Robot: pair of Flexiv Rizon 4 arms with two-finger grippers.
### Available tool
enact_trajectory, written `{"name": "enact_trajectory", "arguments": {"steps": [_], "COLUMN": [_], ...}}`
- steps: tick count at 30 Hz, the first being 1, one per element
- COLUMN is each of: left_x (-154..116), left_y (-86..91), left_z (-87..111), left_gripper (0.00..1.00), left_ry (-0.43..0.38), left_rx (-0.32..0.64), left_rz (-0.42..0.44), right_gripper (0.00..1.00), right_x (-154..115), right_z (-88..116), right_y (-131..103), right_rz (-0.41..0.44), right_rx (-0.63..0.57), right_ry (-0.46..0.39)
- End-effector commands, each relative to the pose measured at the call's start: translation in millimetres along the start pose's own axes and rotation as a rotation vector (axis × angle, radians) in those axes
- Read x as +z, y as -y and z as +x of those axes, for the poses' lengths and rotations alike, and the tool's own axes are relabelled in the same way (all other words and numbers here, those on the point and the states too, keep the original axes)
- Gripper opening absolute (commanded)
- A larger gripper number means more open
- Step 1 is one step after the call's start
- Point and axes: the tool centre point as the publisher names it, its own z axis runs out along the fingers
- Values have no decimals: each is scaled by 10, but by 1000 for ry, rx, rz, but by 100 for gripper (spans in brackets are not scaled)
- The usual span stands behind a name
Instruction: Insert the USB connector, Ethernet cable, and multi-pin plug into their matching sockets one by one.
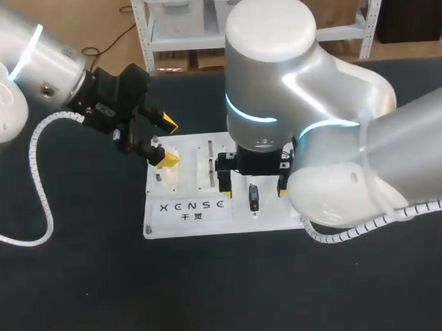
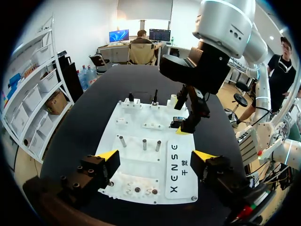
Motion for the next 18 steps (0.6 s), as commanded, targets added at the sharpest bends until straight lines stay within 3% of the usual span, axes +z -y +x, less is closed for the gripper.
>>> {"name": "enact_trajectory", "arguments": {"steps": [1, 18], "left_x": [-1, -1], "left_y": [-9, -9], "left_z": [-2, -2], "left_gripper": [100, 100], "left_ry": [-3, -3], "left_rx": [0, 0], "left_rz": [2, 2], "right_gripper": [100, 100], "right_x": [-10, 43], "right_z": [9, -106], "right_y": [14, 27], "right_rz": [-2, -11], "right_rx": [1, 13], "right_ry": [2, -5]}}
